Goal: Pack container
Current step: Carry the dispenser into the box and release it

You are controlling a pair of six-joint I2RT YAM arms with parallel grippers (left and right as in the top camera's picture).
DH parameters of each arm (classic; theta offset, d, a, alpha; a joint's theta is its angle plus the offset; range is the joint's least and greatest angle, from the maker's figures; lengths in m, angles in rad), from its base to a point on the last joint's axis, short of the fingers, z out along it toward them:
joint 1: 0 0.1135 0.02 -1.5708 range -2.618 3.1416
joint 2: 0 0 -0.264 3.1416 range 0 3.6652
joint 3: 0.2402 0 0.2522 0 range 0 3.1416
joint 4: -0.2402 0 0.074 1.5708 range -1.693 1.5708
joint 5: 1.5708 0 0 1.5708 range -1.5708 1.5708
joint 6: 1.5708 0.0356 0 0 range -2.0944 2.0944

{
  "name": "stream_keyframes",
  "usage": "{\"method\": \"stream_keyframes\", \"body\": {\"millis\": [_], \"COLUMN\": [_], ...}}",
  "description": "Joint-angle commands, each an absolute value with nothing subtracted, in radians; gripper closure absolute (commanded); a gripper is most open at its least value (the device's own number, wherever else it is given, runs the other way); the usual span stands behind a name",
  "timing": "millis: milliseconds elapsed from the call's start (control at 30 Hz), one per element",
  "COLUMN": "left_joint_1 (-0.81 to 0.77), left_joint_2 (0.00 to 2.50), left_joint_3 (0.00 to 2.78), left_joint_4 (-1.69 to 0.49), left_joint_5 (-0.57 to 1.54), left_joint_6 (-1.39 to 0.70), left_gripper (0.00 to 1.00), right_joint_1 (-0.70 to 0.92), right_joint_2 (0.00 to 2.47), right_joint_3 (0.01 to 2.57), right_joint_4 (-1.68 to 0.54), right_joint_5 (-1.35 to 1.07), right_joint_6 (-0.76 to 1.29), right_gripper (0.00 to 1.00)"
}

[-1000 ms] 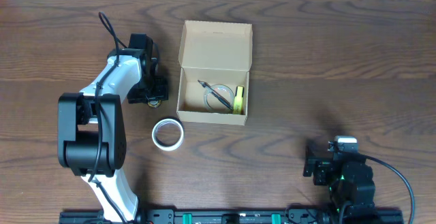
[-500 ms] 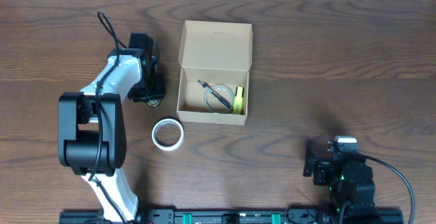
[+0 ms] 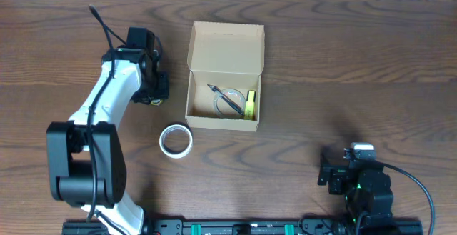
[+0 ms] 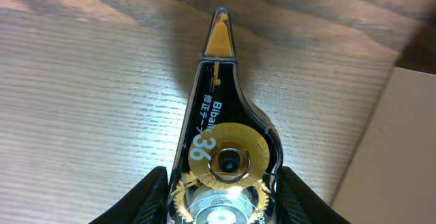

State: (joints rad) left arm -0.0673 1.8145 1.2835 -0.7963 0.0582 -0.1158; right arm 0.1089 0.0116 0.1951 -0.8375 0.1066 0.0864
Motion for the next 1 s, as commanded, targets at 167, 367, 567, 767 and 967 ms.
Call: {"method": "stream_keyframes", "body": {"millis": [167, 367, 567, 767, 967], "left_joint_1": [-0.067, -0.123, -0.274, -0.383, -0.483], "left_joint_2": [1.657, 1.548, 1.539, 1.54, 1.6], "left_joint_3": [1.303, 1.305, 1.308, 1.308, 1.308], "left_joint_4": [-0.817, -0.815, -0.805, -0.771, -0.754], "left_joint_5": [0.053, 0.082, 0.078, 0.079, 0.099], "left_joint_6": [-0.121, -0.121, -0.136, -0.159, -0.185], "left_gripper": [0.61, 0.61, 0.61, 0.61, 0.61], "right_joint_1": [0.104, 0.104, 0.104, 0.104, 0.104], "right_joint_2": [0.006, 0.006, 0.006, 0.006, 0.006], "right_joint_3": [0.186, 0.186, 0.186, 0.186, 0.186], "right_joint_4": [-0.837, -0.837, -0.838, -0.838, -0.837], "right_joint_5": [0.107, 0.107, 0.107, 0.107, 0.107], "right_joint_6": [0.073, 0.073, 0.073, 0.073, 0.073], "right_gripper": [0.01, 0.01, 0.01, 0.01, 0.01]}}
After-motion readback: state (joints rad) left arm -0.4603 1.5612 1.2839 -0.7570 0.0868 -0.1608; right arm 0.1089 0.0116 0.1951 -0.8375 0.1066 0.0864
